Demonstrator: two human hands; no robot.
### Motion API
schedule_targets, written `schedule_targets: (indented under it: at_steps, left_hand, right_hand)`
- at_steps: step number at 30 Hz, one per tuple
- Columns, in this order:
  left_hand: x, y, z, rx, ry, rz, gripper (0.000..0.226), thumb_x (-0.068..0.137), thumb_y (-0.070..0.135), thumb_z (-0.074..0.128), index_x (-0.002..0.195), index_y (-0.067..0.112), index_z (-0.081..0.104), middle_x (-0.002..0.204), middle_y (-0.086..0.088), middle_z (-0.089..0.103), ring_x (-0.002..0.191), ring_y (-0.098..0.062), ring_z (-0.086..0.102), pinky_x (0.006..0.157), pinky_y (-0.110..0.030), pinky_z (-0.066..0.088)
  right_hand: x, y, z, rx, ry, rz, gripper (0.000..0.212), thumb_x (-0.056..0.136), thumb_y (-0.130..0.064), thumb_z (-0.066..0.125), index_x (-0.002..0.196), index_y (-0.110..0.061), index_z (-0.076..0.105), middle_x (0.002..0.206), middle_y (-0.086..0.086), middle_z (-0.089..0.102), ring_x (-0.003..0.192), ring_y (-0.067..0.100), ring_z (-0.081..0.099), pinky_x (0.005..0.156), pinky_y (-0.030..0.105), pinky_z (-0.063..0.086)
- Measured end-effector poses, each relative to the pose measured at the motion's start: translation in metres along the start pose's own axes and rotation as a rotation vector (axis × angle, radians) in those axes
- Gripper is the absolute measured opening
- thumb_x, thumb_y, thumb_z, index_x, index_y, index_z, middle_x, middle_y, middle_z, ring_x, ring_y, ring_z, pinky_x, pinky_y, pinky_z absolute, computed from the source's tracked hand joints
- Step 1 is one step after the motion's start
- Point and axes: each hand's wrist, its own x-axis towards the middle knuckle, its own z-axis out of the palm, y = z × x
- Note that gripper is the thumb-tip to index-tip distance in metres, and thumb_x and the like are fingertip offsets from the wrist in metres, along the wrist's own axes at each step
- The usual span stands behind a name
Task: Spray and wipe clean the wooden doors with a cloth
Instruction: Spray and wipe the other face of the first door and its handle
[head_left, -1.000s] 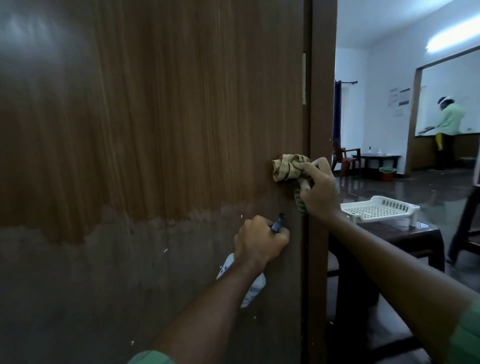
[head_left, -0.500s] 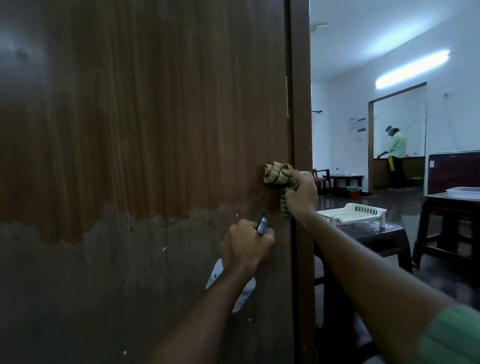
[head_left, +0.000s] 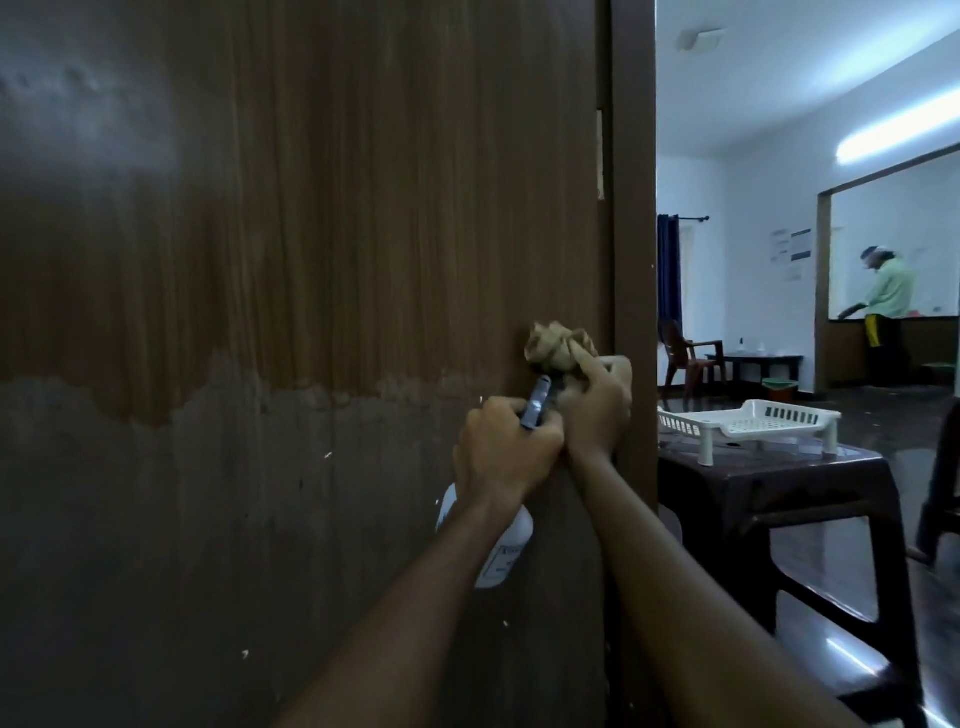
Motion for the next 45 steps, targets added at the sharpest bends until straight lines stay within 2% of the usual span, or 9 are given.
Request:
schedule_targets:
  at_steps: [4, 10, 14, 18, 22, 26, 31, 37, 45]
  left_hand:
    - [0.006, 0.000, -0.011, -0.068, 0.049, -0.020, 0.043, 0.090, 0.027, 0.067, 0.051, 0.020, 0.050, 0.044, 0.010, 0.046, 0.040, -0.008, 0.042, 0.049, -0.026, 0.035]
    - [-0.009, -0.026, -0.030, -0.138, 0.028, 0.010, 0.041, 0.091, 0.026, 0.067, 0.054, 0.015, 0.055, 0.046, 0.004, 0.050, 0.041, -0.008, 0.043, 0.042, -0.023, 0.033]
    - [-0.016, -0.038, -0.041, -0.100, -0.003, -0.002, 0.044, 0.090, 0.025, 0.066, 0.051, 0.018, 0.049, 0.042, 0.009, 0.043, 0.039, -0.009, 0.039, 0.041, -0.021, 0.027]
    - [-0.018, -0.043, -0.047, -0.069, -0.025, 0.009, 0.044, 0.090, 0.025, 0.066, 0.052, 0.018, 0.047, 0.045, 0.007, 0.043, 0.041, -0.009, 0.037, 0.046, -0.027, 0.031]
    - [-0.011, -0.053, -0.061, -0.138, 0.008, 0.002, 0.038, 0.087, 0.033, 0.065, 0.060, 0.007, 0.062, 0.056, -0.012, 0.061, 0.047, -0.015, 0.050, 0.050, -0.033, 0.040]
    - [-0.011, -0.070, -0.068, -0.116, 0.019, 0.009, 0.037, 0.092, 0.027, 0.069, 0.060, 0.009, 0.063, 0.049, 0.000, 0.055, 0.045, -0.013, 0.049, 0.048, -0.033, 0.041]
    - [-0.013, -0.088, -0.077, -0.021, 0.001, 0.019, 0.036, 0.081, 0.038, 0.061, 0.057, 0.011, 0.055, 0.053, -0.005, 0.060, 0.050, -0.028, 0.059, 0.051, -0.046, 0.049]
    - [-0.011, -0.096, -0.088, -0.034, 0.050, 0.014, 0.041, 0.082, 0.047, 0.060, 0.062, 0.013, 0.065, 0.056, -0.007, 0.065, 0.055, -0.033, 0.064, 0.052, -0.050, 0.053]
    - [0.000, -0.086, -0.084, -0.066, 0.119, 0.063, 0.040, 0.081, 0.039, 0.059, 0.060, 0.005, 0.059, 0.054, -0.013, 0.059, 0.045, -0.027, 0.052, 0.048, -0.048, 0.045]
  right_hand:
    - [-0.031, 0.005, -0.008, -0.028, -0.148, -0.235, 0.032, 0.101, -0.033, 0.048, 0.130, -0.021, 0.056, 0.124, 0.000, 0.045, 0.103, 0.008, 0.048, 0.081, 0.023, 0.046]
    - [-0.081, 0.048, -0.029, -0.238, -0.497, -0.470, 0.069, 0.093, -0.003, 0.063, 0.155, -0.026, 0.043, 0.156, 0.005, 0.025, 0.137, 0.020, 0.037, 0.108, 0.029, 0.041]
    - [-0.047, 0.016, -0.021, -0.170, -0.399, -0.341, 0.061, 0.089, 0.006, 0.066, 0.140, -0.026, 0.058, 0.134, 0.006, 0.042, 0.115, 0.022, 0.055, 0.096, 0.019, 0.050]
    - [-0.022, -0.015, -0.004, -0.159, -0.162, -0.229, 0.056, 0.087, 0.009, 0.064, 0.134, -0.022, 0.066, 0.114, -0.003, 0.047, 0.093, 0.003, 0.045, 0.076, -0.002, 0.036]
    - [-0.086, -0.001, 0.007, -0.177, -0.150, -0.357, 0.042, 0.100, -0.005, 0.055, 0.136, -0.025, 0.062, 0.126, -0.002, 0.047, 0.102, 0.009, 0.050, 0.081, 0.017, 0.050]
    - [-0.134, 0.019, 0.011, -0.171, -0.225, -0.467, 0.045, 0.097, -0.003, 0.057, 0.138, -0.022, 0.061, 0.139, 0.010, 0.049, 0.116, 0.020, 0.052, 0.089, 0.037, 0.058]
    - [-0.050, -0.062, 0.048, -0.102, 0.057, -0.294, 0.045, 0.094, -0.001, 0.045, 0.128, -0.019, 0.067, 0.127, 0.008, 0.054, 0.109, 0.021, 0.054, 0.086, 0.039, 0.057]
    - [-0.168, 0.005, 0.045, -0.238, -0.089, -0.458, 0.044, 0.096, -0.006, 0.064, 0.137, -0.024, 0.063, 0.141, 0.013, 0.052, 0.108, 0.028, 0.052, 0.077, 0.044, 0.059]
    - [-0.094, -0.060, 0.065, -0.126, 0.003, -0.347, 0.041, 0.097, -0.004, 0.057, 0.131, -0.024, 0.067, 0.132, 0.005, 0.054, 0.109, 0.018, 0.051, 0.080, 0.026, 0.051]
